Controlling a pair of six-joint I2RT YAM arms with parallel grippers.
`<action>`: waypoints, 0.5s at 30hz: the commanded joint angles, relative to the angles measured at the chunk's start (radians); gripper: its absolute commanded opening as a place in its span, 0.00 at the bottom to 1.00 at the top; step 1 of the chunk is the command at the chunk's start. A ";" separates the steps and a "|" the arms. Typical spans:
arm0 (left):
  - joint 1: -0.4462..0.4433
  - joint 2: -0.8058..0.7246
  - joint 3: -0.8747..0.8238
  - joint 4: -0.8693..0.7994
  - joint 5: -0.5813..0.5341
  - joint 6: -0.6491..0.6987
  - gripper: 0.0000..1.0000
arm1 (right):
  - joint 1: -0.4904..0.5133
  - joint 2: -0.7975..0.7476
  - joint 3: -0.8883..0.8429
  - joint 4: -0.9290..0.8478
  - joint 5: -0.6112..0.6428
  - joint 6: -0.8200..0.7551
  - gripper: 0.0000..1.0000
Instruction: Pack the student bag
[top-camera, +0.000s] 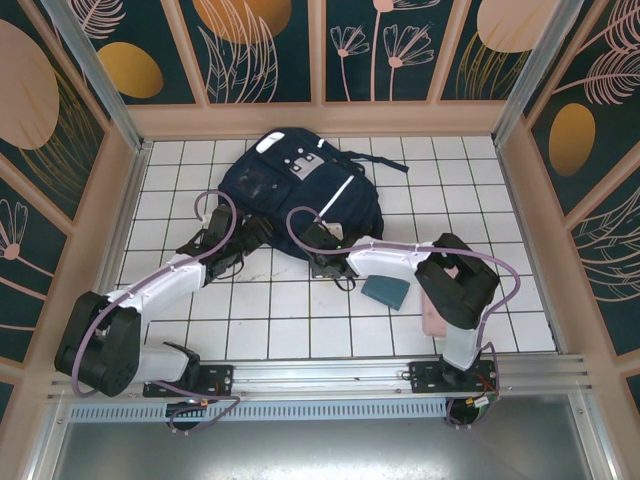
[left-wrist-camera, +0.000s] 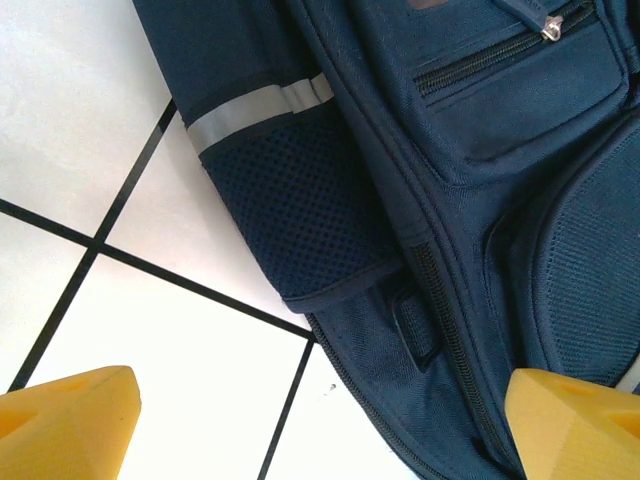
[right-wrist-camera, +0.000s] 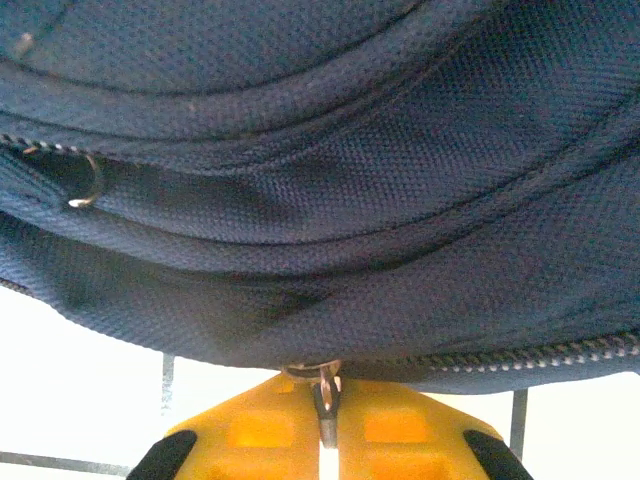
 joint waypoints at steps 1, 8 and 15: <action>0.005 0.001 -0.020 -0.003 0.012 -0.023 0.94 | -0.021 -0.032 -0.017 0.023 0.020 -0.071 0.04; 0.005 -0.014 -0.090 0.118 0.120 -0.111 0.92 | -0.026 -0.053 -0.021 0.131 -0.112 -0.155 0.00; 0.007 0.091 -0.132 0.351 0.346 -0.171 0.84 | -0.109 -0.036 -0.014 0.397 -0.462 -0.129 0.00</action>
